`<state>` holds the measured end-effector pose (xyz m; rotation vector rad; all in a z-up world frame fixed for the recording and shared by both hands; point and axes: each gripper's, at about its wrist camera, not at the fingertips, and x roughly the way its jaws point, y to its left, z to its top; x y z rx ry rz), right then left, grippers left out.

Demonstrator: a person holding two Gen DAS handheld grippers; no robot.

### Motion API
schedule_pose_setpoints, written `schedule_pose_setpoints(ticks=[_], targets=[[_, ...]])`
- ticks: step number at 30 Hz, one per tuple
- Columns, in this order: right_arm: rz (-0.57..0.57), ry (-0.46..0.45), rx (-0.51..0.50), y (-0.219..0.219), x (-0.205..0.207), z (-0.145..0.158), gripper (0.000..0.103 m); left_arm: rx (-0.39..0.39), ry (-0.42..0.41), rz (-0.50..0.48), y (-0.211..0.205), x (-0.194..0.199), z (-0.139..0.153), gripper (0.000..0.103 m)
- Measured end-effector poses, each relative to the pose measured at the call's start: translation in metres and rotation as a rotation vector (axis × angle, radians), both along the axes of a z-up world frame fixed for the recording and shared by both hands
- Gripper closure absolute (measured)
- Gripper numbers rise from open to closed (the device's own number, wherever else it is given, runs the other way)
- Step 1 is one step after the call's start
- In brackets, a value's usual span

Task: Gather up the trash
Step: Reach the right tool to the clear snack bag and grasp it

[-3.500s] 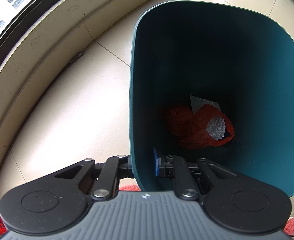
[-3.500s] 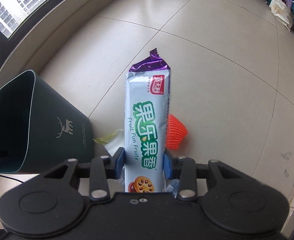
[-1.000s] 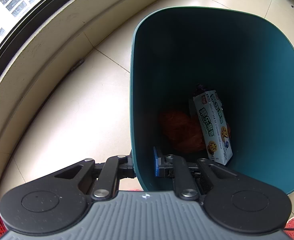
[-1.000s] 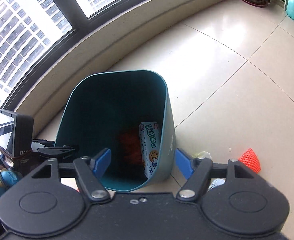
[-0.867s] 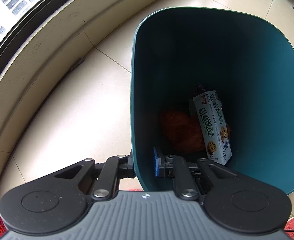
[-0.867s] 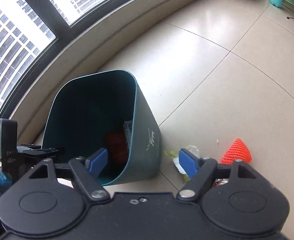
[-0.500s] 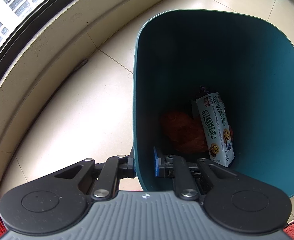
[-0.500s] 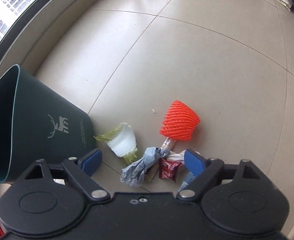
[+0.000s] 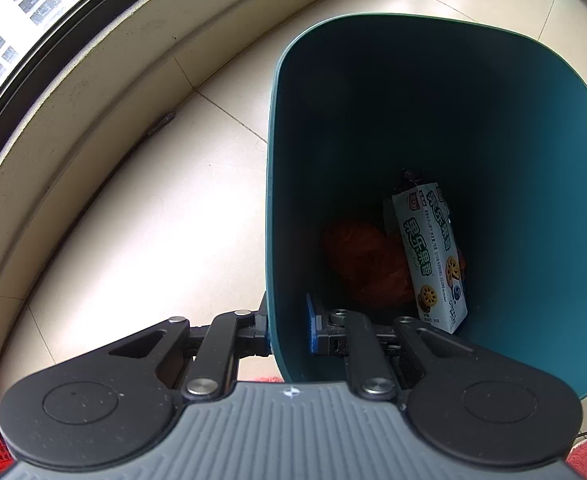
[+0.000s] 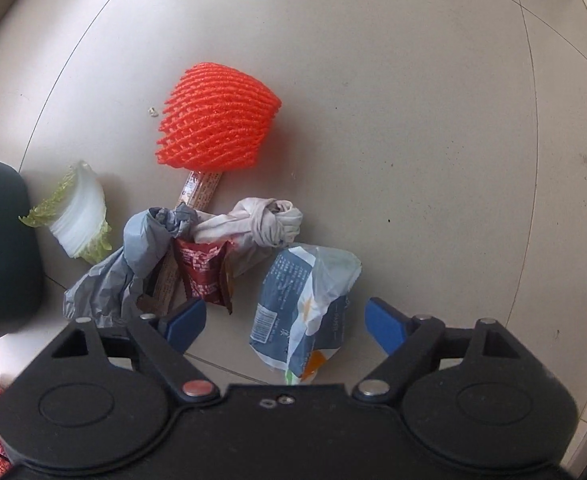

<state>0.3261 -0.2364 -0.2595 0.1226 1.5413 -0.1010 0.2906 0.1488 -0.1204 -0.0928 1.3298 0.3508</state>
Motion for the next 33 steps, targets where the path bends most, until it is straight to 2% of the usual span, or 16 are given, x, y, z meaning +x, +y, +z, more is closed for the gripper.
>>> schedule_pose_setpoints(ticks=[4,10,15,17,18,19,20,23,26,33], targets=[[-0.021,0.032,0.002,-0.003,-0.002,-0.021,0.017,0.004,0.005,-0.002,0.0,0.003,-0.001,0.088],[-0.021,0.076,0.003,-0.002,-0.008,-0.047,0.027,0.005,0.011,0.004,0.001,0.003,-0.004,0.088],[-0.016,0.085,-0.001,-0.002,-0.009,-0.056,0.048,0.003,0.012,0.002,0.001,0.004,-0.006,0.088],[-0.016,0.084,-0.008,-0.003,-0.009,-0.056,0.06,0.003,0.008,0.001,0.001,0.004,-0.006,0.088],[-0.019,0.083,-0.012,-0.004,-0.01,-0.057,0.061,0.004,0.006,-0.001,0.001,0.003,-0.006,0.088],[-0.019,0.084,-0.016,-0.004,-0.01,-0.057,0.067,0.007,0.004,-0.001,0.001,0.003,-0.005,0.088],[-0.017,0.089,-0.019,-0.004,-0.01,-0.056,0.078,0.007,0.004,-0.001,0.001,0.002,-0.005,0.088],[-0.024,0.096,-0.019,-0.006,-0.01,-0.053,0.092,0.006,0.004,0.0,0.001,0.003,-0.005,0.088],[-0.017,0.086,-0.027,-0.007,-0.009,-0.044,0.098,0.006,0.0,0.0,0.001,0.002,-0.004,0.088],[0.035,0.05,-0.051,-0.001,0.0,-0.009,0.098,-0.002,-0.003,0.003,0.002,0.001,-0.001,0.088]])
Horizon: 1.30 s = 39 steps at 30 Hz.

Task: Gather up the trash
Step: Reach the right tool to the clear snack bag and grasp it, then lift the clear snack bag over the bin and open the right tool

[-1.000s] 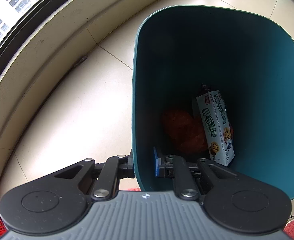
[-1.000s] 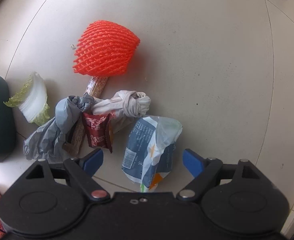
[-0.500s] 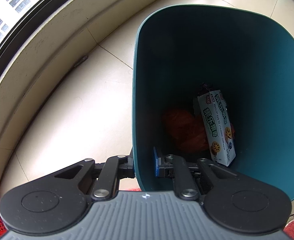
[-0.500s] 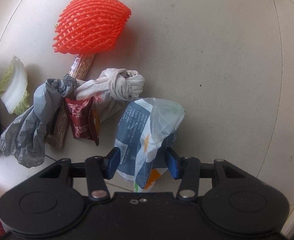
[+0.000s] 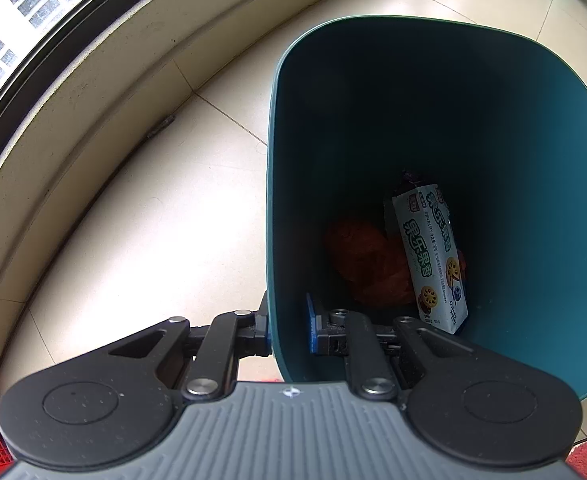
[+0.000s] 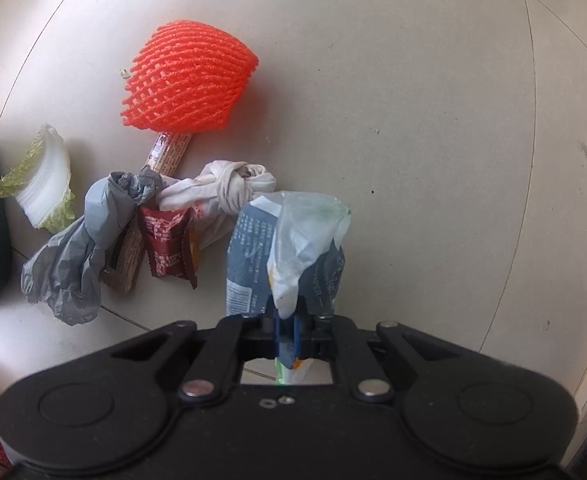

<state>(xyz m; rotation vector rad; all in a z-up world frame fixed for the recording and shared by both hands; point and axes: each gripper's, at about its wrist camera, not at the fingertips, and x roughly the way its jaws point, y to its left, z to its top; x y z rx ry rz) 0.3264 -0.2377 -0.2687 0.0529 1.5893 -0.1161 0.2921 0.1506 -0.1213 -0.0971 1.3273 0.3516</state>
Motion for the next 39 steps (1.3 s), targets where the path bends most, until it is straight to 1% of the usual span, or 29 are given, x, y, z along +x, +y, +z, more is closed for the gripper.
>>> schedule_pose_setpoints(ticks=[3,4,5,7,11,14,16,19,21,24,27,31,34,37,39], targets=[[0.059,-0.022,-0.003,0.005,0.007,0.024,0.098,0.0,-0.004,0.001,0.0,0.0,0.001,0.088],[0.097,-0.036,-0.007,0.006,0.009,0.037,0.098,-0.004,-0.006,0.001,0.001,0.0,0.002,0.088],[0.118,-0.045,-0.012,0.008,0.011,0.046,0.098,-0.007,-0.009,0.001,0.001,0.0,0.003,0.088],[0.151,-0.075,-0.003,0.012,0.019,0.073,0.098,-0.011,-0.013,0.002,0.002,-0.001,0.004,0.088],[0.203,-0.164,0.091,0.029,0.025,0.135,0.098,-0.017,-0.015,0.005,0.004,-0.001,0.006,0.088],[0.276,-0.257,0.164,0.054,0.028,0.187,0.098,-0.019,-0.018,0.005,0.004,-0.001,0.007,0.088],[0.314,-0.308,0.222,0.07,0.029,0.216,0.098,-0.021,-0.018,0.004,0.005,-0.001,0.008,0.088],[0.364,-0.376,0.296,0.098,0.029,0.253,0.098,-0.031,-0.018,0.009,0.008,-0.002,0.009,0.088],[0.394,-0.41,0.352,0.117,0.029,0.271,0.098,-0.032,-0.016,0.011,0.009,-0.002,0.009,0.088],[0.47,-0.431,0.409,0.148,0.028,0.292,0.098,-0.029,-0.016,0.004,0.009,-0.002,0.011,0.088],[0.538,-0.439,0.43,0.18,0.026,0.297,0.098,-0.034,-0.016,0.002,0.01,-0.001,0.011,0.088],[0.603,-0.415,0.423,0.221,0.026,0.29,0.098,-0.055,-0.016,0.011,0.014,-0.002,0.011,0.088],[0.619,-0.394,0.406,0.256,0.03,0.274,0.098,-0.071,-0.017,0.014,0.017,-0.004,0.011,0.088],[0.626,-0.371,0.386,0.276,0.033,0.26,0.098,-0.086,-0.019,0.024,0.02,-0.006,0.011,0.087],[0.632,-0.354,0.36,0.286,0.032,0.25,0.098,-0.081,-0.023,0.026,0.02,-0.007,0.012,0.087]])
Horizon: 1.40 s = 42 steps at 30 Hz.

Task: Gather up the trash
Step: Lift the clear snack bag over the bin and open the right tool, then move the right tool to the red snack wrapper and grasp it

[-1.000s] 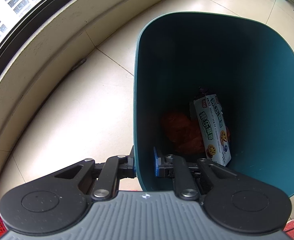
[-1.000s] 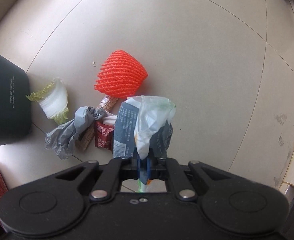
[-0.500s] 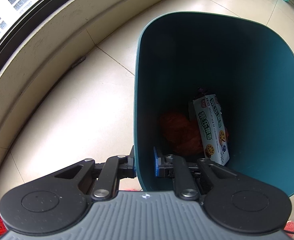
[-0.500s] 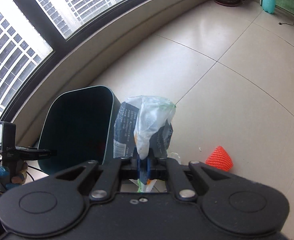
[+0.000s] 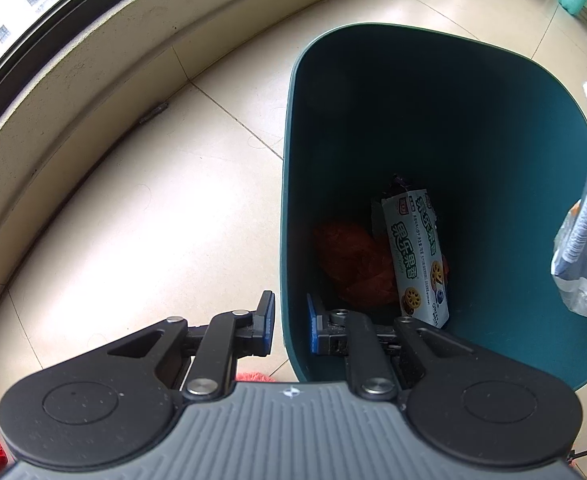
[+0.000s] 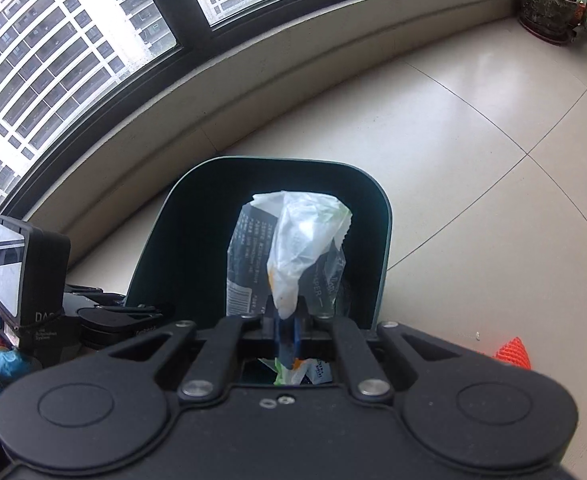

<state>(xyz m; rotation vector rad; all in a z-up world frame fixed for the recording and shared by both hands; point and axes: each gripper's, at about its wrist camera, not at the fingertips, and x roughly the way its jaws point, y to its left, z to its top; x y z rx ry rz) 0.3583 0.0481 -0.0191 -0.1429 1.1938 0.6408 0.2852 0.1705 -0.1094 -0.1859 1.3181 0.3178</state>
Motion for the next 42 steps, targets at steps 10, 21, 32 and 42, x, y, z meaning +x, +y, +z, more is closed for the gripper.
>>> schedule_pose_setpoints(ticks=[10,21,32,42], targets=[[0.014,0.082,-0.136,0.043,0.006,-0.07,0.097,-0.011,-0.02,-0.007,0.0,-0.003,0.004,0.087],[-0.019,0.136,-0.209,0.042,0.013,-0.105,0.083,-0.012,-0.022,-0.016,0.0,-0.005,0.002,0.088],[0.01,0.11,-0.064,0.024,0.003,-0.043,0.074,-0.015,-0.02,-0.015,0.001,-0.004,0.003,0.087],[-0.001,0.044,0.01,-0.028,-0.013,0.016,0.07,-0.003,-0.024,-0.023,-0.001,-0.005,0.004,0.087]])
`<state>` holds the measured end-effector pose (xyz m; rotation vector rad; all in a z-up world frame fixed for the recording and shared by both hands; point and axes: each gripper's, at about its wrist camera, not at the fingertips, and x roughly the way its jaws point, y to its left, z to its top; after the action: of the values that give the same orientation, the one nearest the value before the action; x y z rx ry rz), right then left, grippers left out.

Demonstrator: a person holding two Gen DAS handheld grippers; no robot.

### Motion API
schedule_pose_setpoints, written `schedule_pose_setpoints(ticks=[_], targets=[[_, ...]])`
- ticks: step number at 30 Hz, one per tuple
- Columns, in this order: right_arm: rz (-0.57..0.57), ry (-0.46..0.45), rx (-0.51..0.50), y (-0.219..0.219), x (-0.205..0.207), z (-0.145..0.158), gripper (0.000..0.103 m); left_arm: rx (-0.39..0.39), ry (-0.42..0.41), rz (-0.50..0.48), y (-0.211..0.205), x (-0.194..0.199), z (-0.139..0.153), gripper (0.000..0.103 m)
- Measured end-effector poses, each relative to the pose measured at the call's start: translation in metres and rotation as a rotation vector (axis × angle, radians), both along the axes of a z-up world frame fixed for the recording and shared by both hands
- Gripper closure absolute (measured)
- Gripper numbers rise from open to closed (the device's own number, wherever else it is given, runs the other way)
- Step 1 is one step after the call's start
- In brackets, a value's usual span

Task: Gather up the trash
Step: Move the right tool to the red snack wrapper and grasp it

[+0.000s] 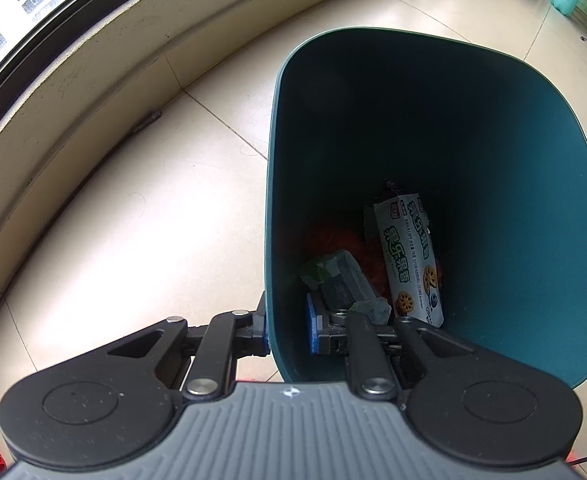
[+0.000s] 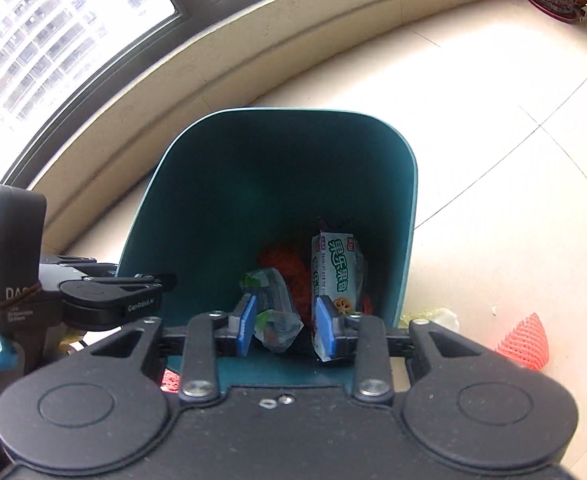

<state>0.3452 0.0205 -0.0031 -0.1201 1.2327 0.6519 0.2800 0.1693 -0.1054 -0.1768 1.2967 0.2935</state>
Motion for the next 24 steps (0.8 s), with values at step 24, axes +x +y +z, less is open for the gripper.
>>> schedule_pose_setpoints(ticks=[24], targets=[[-0.528,0.133,-0.17,-0.224,0.022,-0.145,0.033,0.031,-0.002,-0.006,-0.004,0.0,-0.002,0.087]])
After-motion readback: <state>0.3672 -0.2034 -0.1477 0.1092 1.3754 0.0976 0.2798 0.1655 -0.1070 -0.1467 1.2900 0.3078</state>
